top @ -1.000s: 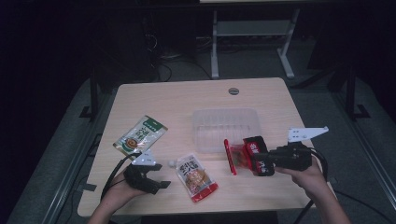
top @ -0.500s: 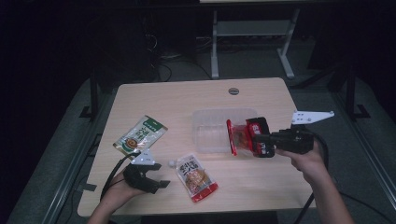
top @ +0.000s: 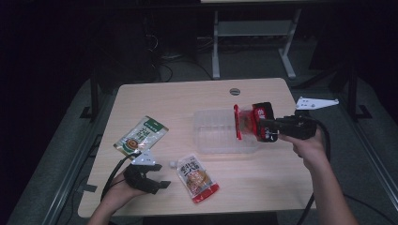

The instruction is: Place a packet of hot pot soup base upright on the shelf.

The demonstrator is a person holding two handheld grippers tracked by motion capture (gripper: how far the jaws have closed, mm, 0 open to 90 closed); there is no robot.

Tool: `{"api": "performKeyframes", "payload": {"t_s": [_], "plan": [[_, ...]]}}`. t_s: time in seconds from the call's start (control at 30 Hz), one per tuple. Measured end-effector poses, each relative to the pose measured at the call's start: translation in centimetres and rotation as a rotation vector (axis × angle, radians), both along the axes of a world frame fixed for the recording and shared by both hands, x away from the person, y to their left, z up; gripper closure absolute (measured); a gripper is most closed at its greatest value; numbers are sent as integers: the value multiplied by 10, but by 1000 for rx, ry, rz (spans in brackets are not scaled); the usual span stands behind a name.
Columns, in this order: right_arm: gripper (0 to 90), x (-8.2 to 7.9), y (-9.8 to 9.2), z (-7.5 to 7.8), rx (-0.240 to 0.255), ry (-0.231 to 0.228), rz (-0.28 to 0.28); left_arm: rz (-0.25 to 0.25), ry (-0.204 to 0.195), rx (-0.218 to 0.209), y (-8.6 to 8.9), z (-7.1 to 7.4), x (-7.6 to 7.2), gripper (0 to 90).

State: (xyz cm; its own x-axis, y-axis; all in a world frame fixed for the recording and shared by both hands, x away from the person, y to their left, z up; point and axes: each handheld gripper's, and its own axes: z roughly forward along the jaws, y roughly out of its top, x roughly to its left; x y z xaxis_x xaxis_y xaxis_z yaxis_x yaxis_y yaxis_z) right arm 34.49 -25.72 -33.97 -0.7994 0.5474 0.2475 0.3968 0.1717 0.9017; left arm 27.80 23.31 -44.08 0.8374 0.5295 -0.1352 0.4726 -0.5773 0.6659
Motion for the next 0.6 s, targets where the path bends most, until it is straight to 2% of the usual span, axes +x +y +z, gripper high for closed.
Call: {"api": "performKeyframes", "payload": {"t_s": [0.3, 0.6], "plan": [[900, 4, -7, -7, -23, 6, -36, -7, -6, 9, 1, -1, 2, 247], [900, 4, -13, -16, -49, 26, -63, -6, 6, 11, 1, -2, 3, 247]]}}
